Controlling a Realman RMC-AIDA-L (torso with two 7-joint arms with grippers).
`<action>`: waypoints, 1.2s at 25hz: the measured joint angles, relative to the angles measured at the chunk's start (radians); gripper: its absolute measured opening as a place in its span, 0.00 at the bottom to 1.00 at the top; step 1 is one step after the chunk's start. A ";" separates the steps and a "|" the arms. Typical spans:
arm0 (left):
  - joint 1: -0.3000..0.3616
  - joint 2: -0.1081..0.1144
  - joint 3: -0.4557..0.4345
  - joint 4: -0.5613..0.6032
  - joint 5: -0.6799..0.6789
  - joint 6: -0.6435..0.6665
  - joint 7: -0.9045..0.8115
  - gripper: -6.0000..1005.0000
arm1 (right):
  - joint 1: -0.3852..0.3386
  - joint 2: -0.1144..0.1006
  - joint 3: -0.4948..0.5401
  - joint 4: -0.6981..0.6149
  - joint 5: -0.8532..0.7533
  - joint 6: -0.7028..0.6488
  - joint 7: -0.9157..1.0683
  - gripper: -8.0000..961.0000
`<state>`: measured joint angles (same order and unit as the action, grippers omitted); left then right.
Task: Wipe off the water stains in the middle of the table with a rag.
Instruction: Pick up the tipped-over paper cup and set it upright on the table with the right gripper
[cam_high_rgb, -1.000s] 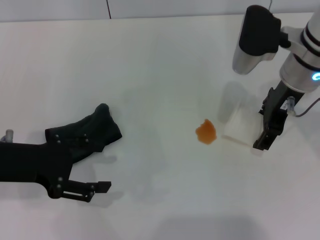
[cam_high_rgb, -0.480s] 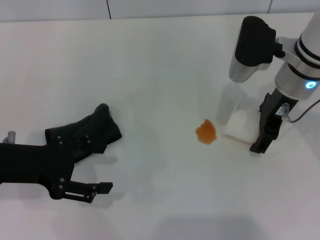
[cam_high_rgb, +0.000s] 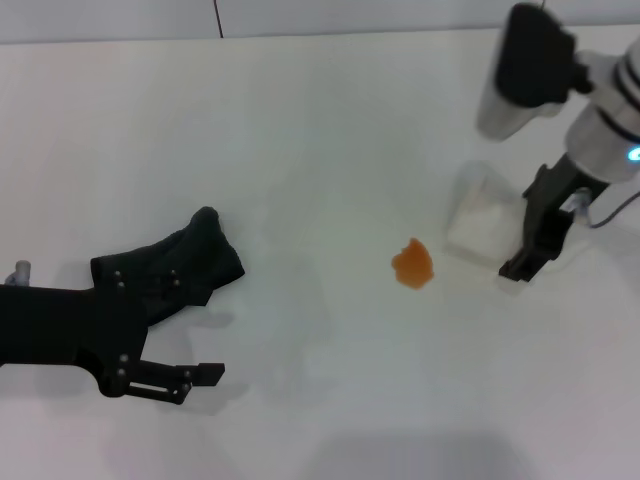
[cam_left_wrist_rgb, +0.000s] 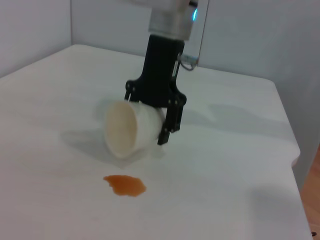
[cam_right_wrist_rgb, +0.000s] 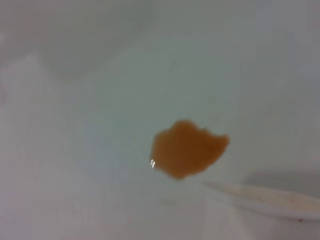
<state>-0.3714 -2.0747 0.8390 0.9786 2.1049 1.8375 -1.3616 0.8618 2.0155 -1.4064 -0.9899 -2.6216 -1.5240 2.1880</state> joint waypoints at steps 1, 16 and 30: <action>0.000 0.000 0.000 0.000 0.000 0.000 0.000 0.88 | -0.018 -0.001 0.018 -0.035 0.003 -0.015 -0.004 0.77; -0.017 0.005 0.000 0.001 0.001 0.000 -0.002 0.88 | -0.416 0.000 0.269 -0.131 0.545 0.142 -0.493 0.69; -0.007 0.011 -0.001 0.000 0.004 -0.002 0.002 0.88 | -0.464 -0.005 0.282 0.538 1.228 0.140 -1.342 0.68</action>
<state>-0.3788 -2.0639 0.8383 0.9791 2.1092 1.8360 -1.3596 0.3975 2.0108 -1.1247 -0.4524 -1.3931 -1.3835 0.8462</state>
